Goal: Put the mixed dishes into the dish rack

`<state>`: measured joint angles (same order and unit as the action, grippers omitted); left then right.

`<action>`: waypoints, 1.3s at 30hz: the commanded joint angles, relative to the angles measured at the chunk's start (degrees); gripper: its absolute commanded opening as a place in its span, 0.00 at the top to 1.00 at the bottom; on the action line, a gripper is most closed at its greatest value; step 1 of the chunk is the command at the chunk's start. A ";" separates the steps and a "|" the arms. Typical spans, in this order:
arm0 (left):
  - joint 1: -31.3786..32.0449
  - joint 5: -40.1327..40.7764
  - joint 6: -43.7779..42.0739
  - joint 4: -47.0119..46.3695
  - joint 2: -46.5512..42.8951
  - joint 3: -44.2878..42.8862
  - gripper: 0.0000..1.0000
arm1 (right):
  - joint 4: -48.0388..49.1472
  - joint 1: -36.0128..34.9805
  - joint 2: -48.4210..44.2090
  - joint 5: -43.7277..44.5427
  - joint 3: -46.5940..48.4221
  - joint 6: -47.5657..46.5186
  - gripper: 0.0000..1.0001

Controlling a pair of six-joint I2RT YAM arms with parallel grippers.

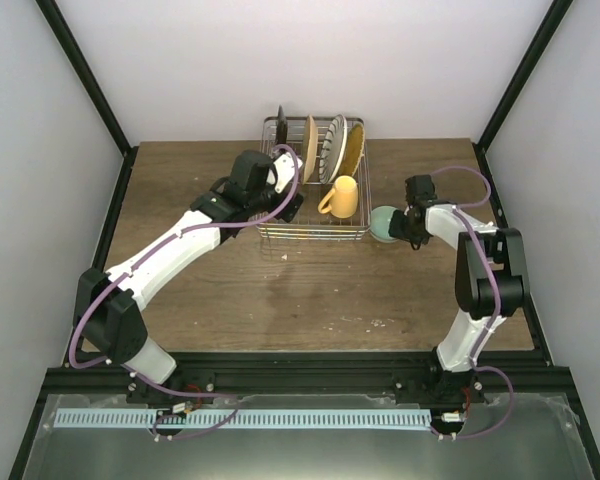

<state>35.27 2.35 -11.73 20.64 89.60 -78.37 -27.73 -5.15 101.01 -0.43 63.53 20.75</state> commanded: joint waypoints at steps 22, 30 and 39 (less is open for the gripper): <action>-5.25 -10.69 4.69 -2.30 -1.86 2.12 0.07 | -5.58 9.32 -11.29 1.38 2.72 -2.01 0.99; -7.08 -27.81 10.48 -6.35 -2.86 3.23 0.07 | -0.71 16.57 -19.12 -28.14 2.71 -3.51 0.99; -8.23 -37.53 18.14 -16.17 -2.06 7.49 0.07 | 22.26 15.22 -20.70 -64.92 -6.74 11.54 0.99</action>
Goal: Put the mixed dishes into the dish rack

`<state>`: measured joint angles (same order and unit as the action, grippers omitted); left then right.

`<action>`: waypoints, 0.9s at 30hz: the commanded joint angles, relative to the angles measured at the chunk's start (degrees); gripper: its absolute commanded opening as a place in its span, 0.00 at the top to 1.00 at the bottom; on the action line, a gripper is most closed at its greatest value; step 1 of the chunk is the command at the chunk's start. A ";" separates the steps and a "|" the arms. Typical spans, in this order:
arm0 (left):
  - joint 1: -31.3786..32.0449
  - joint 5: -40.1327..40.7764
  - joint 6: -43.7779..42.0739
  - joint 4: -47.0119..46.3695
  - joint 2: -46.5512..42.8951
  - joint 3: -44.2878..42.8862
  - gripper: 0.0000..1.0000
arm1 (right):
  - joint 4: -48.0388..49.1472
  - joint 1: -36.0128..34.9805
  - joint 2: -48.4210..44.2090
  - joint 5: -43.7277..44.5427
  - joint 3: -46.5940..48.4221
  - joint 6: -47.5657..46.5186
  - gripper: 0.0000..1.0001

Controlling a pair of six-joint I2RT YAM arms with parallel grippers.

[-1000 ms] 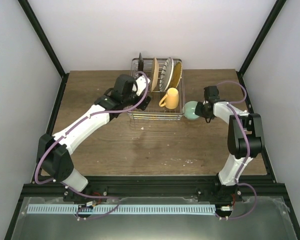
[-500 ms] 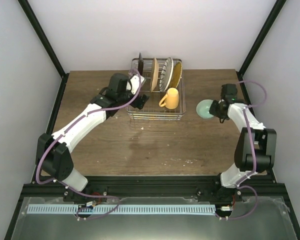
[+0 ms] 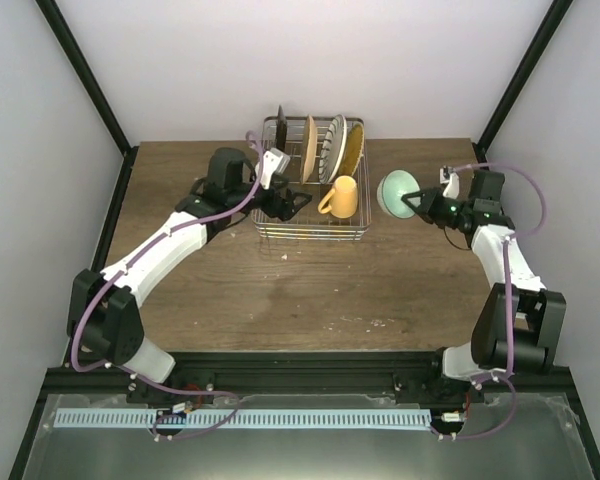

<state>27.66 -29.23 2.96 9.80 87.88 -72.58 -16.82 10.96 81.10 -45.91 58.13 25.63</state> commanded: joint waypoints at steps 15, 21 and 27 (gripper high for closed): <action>-1.62 -21.65 15.03 -20.93 5.28 3.92 0.06 | 30.62 -11.35 4.77 -36.07 0.01 19.27 0.99; -1.66 -22.43 16.57 -22.88 6.64 3.93 0.00 | 42.67 -14.71 7.30 -35.11 0.24 28.37 0.99; -1.64 -25.29 23.26 -31.62 8.87 5.28 0.00 | 54.33 -17.23 10.39 -33.19 -0.79 36.10 0.99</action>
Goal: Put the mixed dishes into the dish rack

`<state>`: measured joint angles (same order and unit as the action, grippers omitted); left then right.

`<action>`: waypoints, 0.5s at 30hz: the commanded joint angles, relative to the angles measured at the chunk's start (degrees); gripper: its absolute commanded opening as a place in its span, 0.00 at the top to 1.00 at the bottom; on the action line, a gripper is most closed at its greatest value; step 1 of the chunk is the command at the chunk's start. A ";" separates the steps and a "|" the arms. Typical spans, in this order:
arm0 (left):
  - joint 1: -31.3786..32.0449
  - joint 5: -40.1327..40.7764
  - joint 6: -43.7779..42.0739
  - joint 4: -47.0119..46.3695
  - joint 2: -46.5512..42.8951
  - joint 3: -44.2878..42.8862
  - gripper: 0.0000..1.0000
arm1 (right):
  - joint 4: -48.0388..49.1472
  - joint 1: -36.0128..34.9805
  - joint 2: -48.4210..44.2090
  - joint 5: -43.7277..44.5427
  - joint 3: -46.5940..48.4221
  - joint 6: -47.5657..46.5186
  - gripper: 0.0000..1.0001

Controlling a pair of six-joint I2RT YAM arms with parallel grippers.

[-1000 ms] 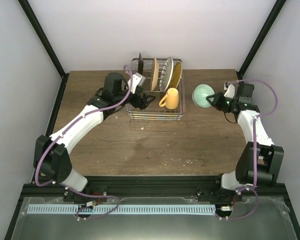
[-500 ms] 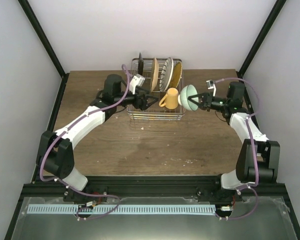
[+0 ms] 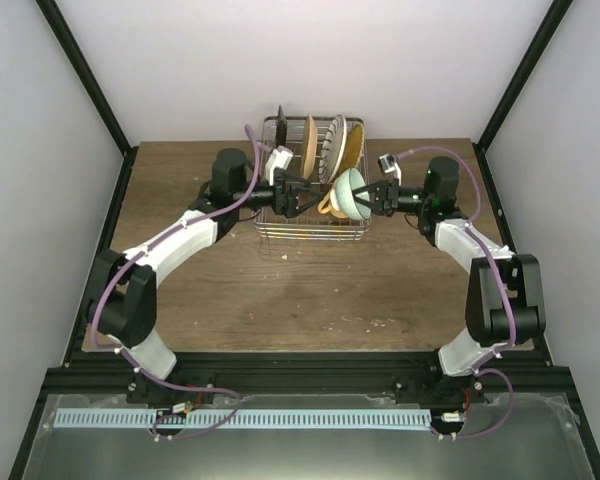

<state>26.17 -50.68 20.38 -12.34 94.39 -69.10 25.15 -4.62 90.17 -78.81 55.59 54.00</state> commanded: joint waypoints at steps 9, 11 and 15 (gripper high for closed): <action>-0.22 -9.03 18.66 -26.26 4.81 4.06 0.00 | 43.82 -3.68 9.78 3.31 1.34 28.72 0.99; -0.22 -9.81 19.72 -27.41 4.87 3.73 0.00 | 50.03 -4.27 12.01 3.74 1.29 33.45 0.99; -0.57 -10.04 23.06 -31.81 5.01 4.18 0.03 | 52.12 -5.39 13.65 3.66 0.54 34.86 0.99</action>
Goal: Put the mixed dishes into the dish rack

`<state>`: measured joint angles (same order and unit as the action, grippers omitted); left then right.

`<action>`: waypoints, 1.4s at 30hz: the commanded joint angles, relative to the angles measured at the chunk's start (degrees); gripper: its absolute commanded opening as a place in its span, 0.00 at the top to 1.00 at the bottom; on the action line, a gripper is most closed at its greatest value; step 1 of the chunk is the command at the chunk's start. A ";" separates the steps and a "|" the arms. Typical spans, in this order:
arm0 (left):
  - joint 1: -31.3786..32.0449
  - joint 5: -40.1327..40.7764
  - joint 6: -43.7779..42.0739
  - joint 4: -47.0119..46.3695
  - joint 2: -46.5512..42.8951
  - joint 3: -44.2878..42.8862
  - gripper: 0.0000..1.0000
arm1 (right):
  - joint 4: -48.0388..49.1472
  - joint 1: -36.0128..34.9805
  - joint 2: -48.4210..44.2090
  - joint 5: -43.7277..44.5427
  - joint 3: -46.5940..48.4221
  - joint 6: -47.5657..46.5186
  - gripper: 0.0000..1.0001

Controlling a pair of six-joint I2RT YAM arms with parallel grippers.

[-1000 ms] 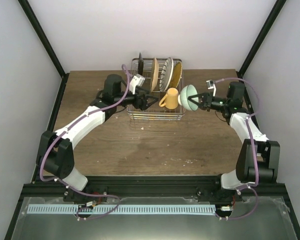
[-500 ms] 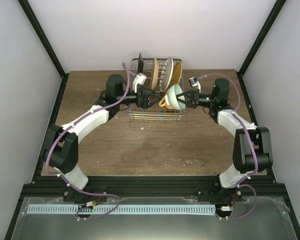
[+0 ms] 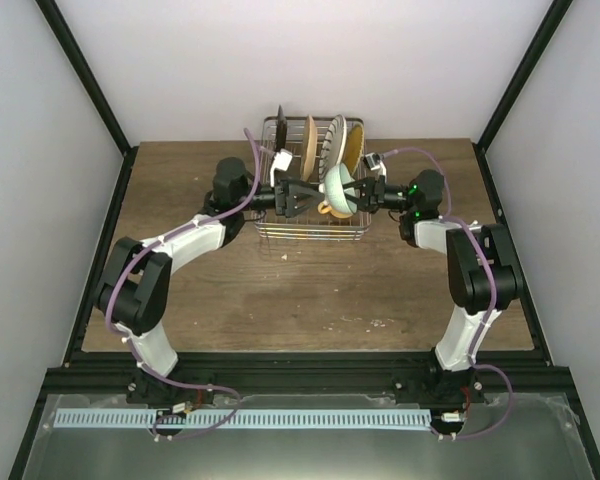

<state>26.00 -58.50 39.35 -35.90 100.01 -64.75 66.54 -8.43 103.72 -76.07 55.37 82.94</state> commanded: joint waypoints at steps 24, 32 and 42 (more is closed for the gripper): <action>-0.60 -7.22 12.46 -17.42 4.37 -2.89 0.30 | 26.19 -3.08 8.42 5.05 4.48 15.34 0.99; -0.60 -8.58 15.57 -20.73 5.82 -3.94 0.32 | 32.38 -4.10 12.21 7.57 6.66 19.62 0.99; -0.60 -10.57 26.13 -33.44 9.94 -5.15 0.34 | 34.28 -4.07 14.00 9.60 7.27 20.67 0.99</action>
<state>23.38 -63.53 61.89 -60.58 110.04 -67.72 88.03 -11.62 116.53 -71.33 60.18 102.80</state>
